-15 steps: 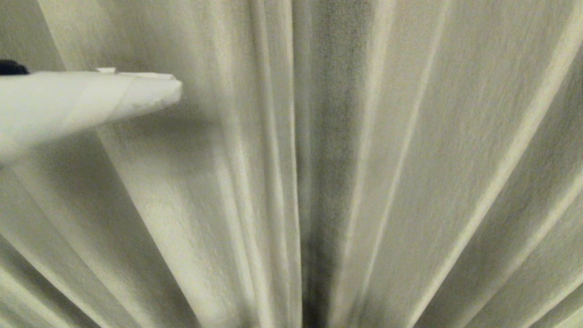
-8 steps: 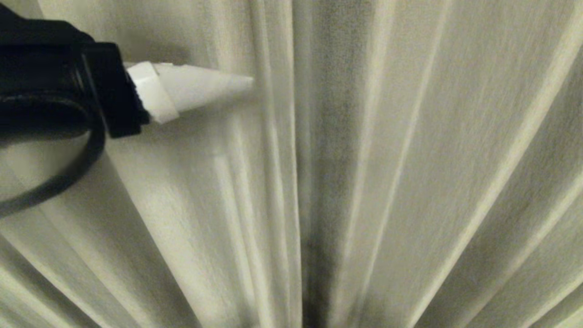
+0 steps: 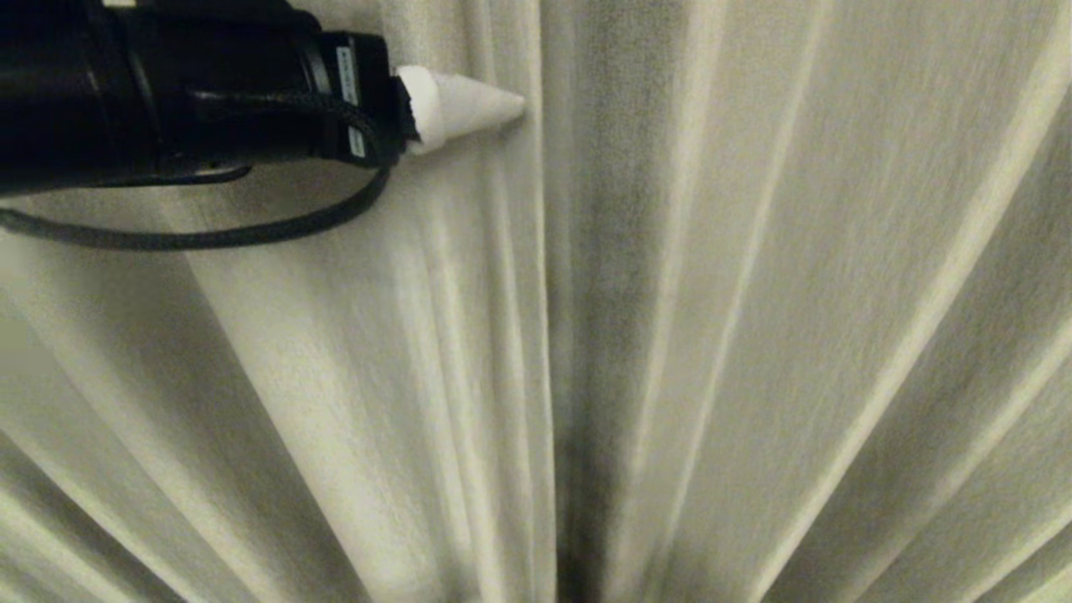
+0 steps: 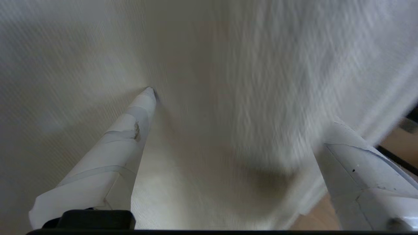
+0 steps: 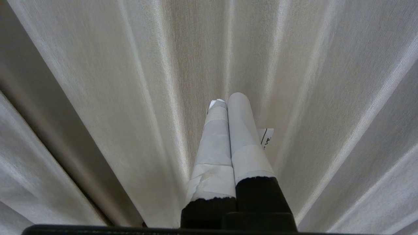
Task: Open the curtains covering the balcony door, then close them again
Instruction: Pull the outer curtains open on both sides
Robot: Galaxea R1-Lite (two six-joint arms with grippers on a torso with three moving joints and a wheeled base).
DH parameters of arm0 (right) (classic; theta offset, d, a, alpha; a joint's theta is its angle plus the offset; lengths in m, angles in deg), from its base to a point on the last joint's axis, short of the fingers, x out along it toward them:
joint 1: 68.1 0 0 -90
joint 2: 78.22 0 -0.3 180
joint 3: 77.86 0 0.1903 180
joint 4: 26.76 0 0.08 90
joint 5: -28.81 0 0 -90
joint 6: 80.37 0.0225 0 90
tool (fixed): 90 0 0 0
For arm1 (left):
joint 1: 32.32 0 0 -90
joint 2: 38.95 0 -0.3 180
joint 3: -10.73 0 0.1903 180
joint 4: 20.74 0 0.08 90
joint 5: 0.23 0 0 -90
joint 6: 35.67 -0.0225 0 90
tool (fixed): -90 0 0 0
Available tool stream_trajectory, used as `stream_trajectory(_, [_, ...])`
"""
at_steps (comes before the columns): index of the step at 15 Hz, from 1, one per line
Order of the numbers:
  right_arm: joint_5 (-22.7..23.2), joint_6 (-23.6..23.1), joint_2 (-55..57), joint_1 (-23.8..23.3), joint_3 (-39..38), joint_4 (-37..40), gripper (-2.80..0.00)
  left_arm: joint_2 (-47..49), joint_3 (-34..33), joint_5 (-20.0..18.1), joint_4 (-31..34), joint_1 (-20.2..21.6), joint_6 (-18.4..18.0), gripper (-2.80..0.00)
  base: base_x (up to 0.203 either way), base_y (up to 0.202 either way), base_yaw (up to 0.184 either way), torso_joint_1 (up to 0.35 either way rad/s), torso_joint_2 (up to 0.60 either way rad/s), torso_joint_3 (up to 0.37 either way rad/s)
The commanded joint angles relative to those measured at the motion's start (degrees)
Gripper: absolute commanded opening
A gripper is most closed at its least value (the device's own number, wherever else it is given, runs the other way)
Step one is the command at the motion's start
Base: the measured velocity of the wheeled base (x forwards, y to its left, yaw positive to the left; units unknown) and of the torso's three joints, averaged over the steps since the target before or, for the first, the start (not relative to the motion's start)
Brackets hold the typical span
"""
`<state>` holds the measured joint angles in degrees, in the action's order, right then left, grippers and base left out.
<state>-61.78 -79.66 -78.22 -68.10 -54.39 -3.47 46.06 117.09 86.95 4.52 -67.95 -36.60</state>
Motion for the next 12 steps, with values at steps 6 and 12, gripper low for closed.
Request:
stream_trajectory(6, [-0.02,0.0,0.09,0.0,-0.01,-0.01,-2.8,4.38,2.87,8.63,0.13,-0.41,-0.83,0.0,0.0,0.0,0.0,0.0,0.0,0.0])
stream_trajectory(12, [-0.02,0.0,0.09,0.0,-0.01,-0.01,-2.8,4.91,-3.5,12.78,-1.95,-1.18,-1.62,0.0,0.0,0.0,0.0,0.0,0.0,0.0])
